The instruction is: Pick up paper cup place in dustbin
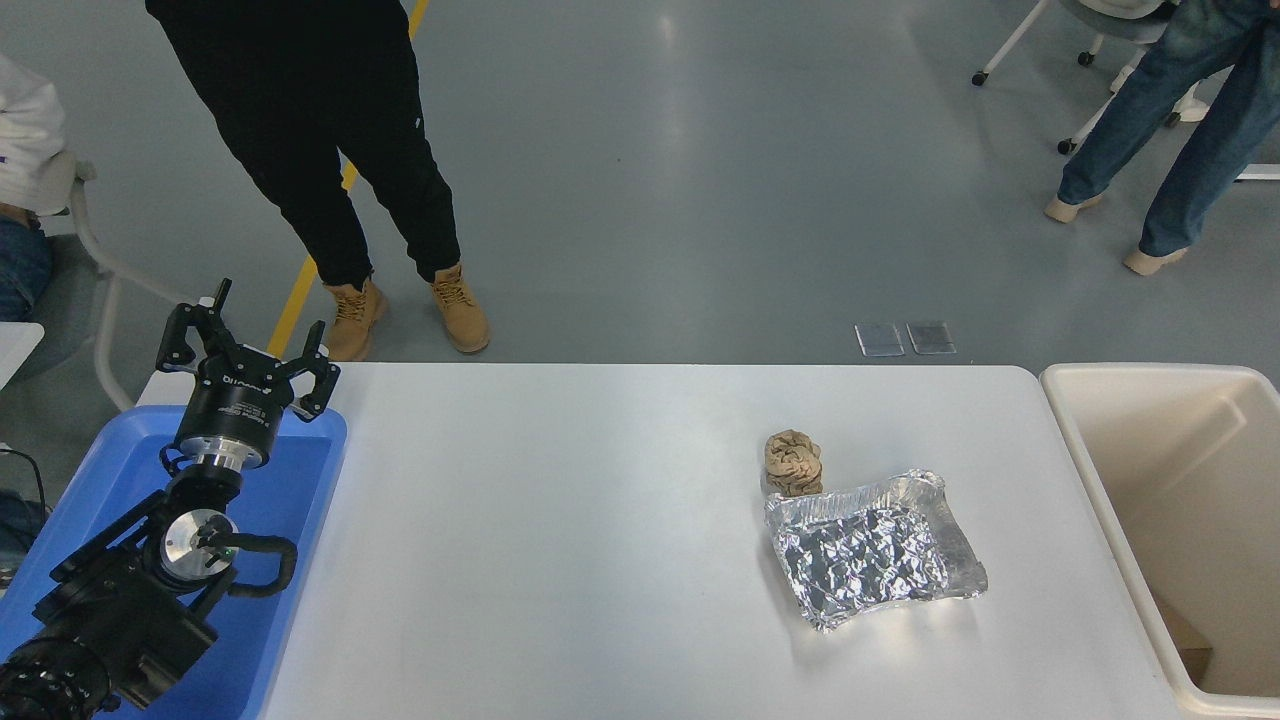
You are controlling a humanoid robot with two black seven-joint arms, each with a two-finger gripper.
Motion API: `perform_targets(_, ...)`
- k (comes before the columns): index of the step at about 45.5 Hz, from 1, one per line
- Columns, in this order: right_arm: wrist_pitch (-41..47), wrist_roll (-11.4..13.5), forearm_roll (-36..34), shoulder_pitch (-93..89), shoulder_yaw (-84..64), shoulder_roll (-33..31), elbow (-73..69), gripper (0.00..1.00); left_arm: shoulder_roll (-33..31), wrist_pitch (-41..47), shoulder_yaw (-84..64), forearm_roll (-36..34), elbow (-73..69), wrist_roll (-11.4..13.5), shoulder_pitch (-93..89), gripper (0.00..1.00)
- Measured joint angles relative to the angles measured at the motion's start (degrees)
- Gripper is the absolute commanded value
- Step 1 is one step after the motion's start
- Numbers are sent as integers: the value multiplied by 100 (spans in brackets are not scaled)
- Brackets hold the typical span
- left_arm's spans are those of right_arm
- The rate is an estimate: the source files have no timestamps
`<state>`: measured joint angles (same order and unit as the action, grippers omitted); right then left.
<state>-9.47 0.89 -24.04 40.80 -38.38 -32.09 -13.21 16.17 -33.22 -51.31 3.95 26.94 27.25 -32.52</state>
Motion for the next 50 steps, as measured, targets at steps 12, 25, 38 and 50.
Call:
perform_targets(12,-42,6,11,-133,111,124,3,100,-2,0,-1,0,0,0,0,99)
perform_targets(25,-5,6,107,214,103,211,-140,100,-2,0,-2,0,3,0,0,99)
perform_targets(38,336,4,798,1926,-243,267,-864,100,-2,-9,-2,-1,1,0,0,99)
perform_targets(50,1747,34,1334,3777,-900,804,-1399,100,-1,-9,-2,-1,2,0,0,99)
